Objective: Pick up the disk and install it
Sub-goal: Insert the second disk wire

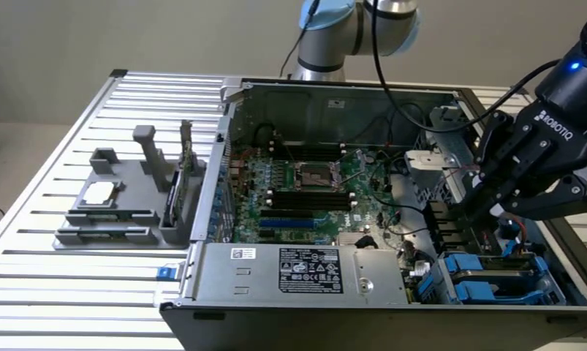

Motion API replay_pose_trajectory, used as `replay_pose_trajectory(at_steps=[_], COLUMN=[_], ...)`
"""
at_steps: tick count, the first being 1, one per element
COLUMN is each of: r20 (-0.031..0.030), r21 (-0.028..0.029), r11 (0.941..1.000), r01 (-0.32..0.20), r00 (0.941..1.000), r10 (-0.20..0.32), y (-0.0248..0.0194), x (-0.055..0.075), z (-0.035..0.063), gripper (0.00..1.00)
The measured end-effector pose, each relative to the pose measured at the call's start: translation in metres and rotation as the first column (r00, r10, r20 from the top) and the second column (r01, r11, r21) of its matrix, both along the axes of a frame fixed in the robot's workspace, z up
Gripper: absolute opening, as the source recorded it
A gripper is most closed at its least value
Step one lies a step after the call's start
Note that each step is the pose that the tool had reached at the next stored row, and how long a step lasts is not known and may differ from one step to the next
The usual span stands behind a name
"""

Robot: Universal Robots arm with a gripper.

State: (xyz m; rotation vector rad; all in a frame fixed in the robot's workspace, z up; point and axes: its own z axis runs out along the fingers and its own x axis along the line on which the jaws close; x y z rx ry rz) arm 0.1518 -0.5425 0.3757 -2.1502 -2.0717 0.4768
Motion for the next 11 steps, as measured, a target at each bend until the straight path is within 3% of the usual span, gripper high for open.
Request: replay_pose_trajectory(at_steps=[2,11], r20=[0.0,-0.0004], r21=[-0.0001,0.0014], r11=[1.0,1.0], r01=[0.0,0.0], r00=[1.0,1.0], r10=[0.0,0.0], y=[0.003,0.0033], x=[0.001,0.031], z=[0.0,0.0], gripper=[0.3,0.3])
